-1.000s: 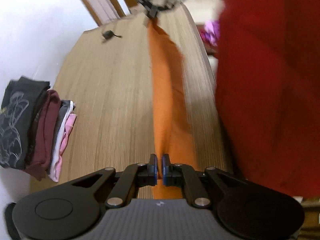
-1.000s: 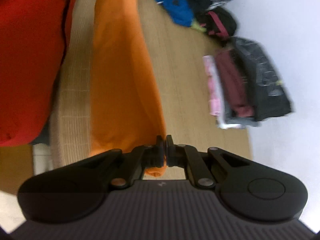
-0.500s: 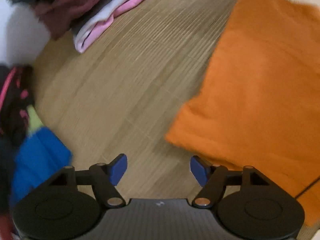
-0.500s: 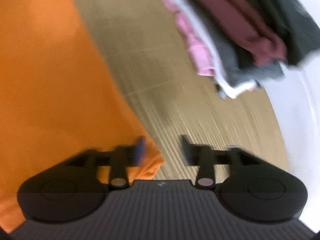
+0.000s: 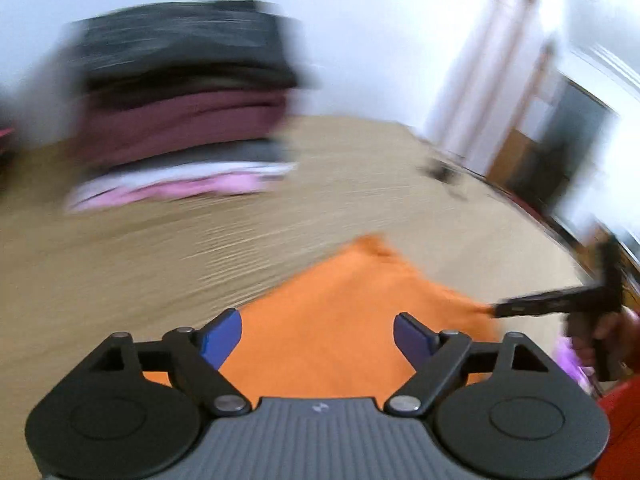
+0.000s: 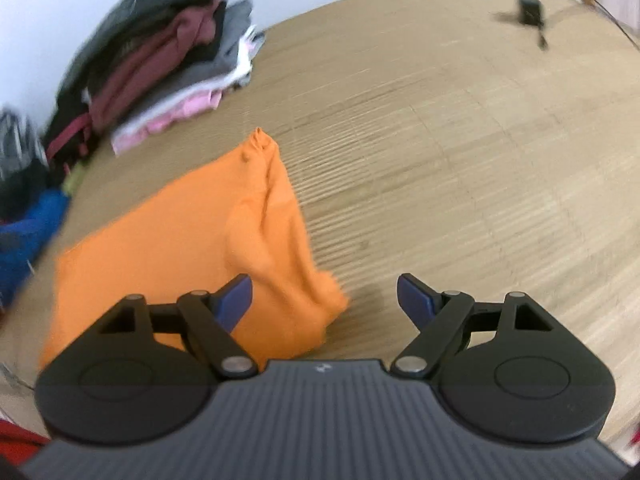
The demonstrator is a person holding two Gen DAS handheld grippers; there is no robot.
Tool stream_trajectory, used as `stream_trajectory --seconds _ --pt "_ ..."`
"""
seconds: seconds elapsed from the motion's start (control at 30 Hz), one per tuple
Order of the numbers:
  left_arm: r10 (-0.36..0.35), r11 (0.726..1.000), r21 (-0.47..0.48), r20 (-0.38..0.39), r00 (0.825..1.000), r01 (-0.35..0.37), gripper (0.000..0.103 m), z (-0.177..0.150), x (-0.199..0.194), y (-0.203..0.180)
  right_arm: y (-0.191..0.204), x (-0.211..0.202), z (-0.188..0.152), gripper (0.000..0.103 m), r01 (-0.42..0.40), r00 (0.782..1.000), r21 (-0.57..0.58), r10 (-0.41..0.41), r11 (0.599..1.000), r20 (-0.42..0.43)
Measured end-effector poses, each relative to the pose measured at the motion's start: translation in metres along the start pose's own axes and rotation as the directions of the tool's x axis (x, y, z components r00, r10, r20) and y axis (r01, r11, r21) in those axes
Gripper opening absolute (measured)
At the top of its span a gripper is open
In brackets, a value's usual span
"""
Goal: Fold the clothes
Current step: 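Lower the shirt onto the table and open both grippers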
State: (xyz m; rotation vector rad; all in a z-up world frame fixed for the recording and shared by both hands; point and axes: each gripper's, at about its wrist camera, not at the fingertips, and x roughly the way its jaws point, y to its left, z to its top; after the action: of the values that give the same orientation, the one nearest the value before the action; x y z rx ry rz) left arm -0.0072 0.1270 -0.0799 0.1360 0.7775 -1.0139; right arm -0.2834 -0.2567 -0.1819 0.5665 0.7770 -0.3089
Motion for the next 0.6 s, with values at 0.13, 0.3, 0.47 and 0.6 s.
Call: stream_trajectory --seconds 0.13,0.3,0.47,0.6 --pt "-0.141 0.952 0.249 -0.148 0.979 0.175 0.089 0.057 0.085 -0.035 0.006 0.0 -0.023 0.081 -0.009 0.999 0.078 0.006 0.997 0.035" --pt "-0.185 0.85 0.421 -0.325 0.928 0.317 0.088 0.099 0.189 -0.058 0.027 0.016 -0.037 0.081 0.066 0.996 0.058 -0.07 0.996 0.063" --pt "-0.167 0.742 0.514 -0.48 0.861 0.43 0.087 0.12 0.257 -0.064 0.035 0.013 -0.045 0.081 0.058 0.995 0.077 -0.064 0.995 0.079" --pt "-0.078 0.675 0.508 -0.673 0.736 0.536 0.086 0.133 0.301 -0.074 0.034 0.02 -0.041 0.082 0.037 0.994 0.091 -0.046 0.995 0.1"
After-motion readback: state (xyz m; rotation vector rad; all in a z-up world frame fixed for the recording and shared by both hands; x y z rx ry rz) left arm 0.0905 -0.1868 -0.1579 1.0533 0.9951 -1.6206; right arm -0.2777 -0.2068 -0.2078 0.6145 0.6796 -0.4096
